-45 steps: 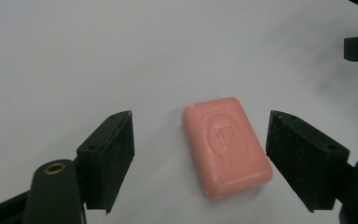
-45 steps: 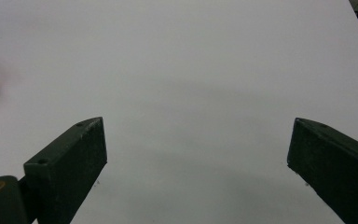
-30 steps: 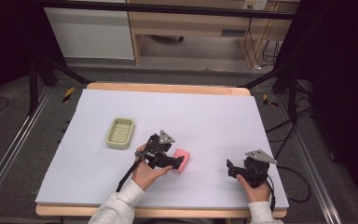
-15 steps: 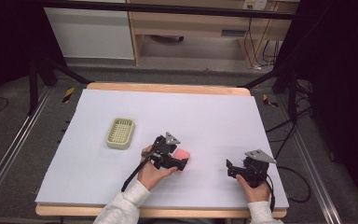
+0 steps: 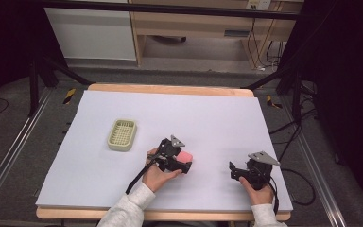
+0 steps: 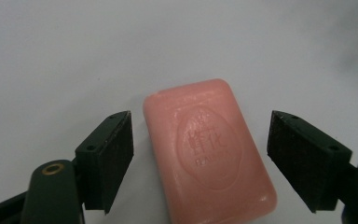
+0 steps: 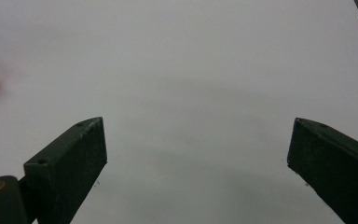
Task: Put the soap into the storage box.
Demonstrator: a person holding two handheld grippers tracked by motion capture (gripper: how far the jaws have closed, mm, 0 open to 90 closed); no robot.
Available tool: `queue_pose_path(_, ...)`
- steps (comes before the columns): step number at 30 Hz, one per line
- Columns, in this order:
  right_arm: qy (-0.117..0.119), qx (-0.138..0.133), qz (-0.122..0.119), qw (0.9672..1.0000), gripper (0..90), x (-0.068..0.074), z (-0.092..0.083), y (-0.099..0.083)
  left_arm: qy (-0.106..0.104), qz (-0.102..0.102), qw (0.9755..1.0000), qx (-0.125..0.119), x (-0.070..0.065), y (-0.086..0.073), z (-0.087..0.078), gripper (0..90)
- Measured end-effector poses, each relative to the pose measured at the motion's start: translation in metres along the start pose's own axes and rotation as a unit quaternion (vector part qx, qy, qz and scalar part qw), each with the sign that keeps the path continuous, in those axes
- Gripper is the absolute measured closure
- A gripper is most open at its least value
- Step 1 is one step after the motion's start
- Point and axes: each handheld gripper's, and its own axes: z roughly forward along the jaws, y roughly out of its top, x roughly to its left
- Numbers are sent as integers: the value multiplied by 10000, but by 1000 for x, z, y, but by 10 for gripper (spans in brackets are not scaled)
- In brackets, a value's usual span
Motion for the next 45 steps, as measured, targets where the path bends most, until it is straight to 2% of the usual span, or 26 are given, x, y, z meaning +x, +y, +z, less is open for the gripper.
queue_pose_path(13,6,29,-10,10000,50,0,1,0,-12,-23,9998,187,0,-2,9,240)
queue_pose_path(15,6,22,-13,10000,50,0,1,0,-33,-99,9998,163,0,-3,10,243)
queue_pose_path(21,12,60,-42,10000,50,0,2,0,-93,-119,9996,239,0,-4,13,263)
queue_pose_path(30,18,62,-41,10000,50,1,2,0,4,-86,9995,301,-2,-4,16,265)
queue_pose_path(40,35,72,-45,10000,51,1,2,0,47,-117,9995,300,-2,-4,15,355)
queue_pose_path(45,29,61,-74,10000,51,1,2,0,50,-114,9994,314,-2,-4,15,365)
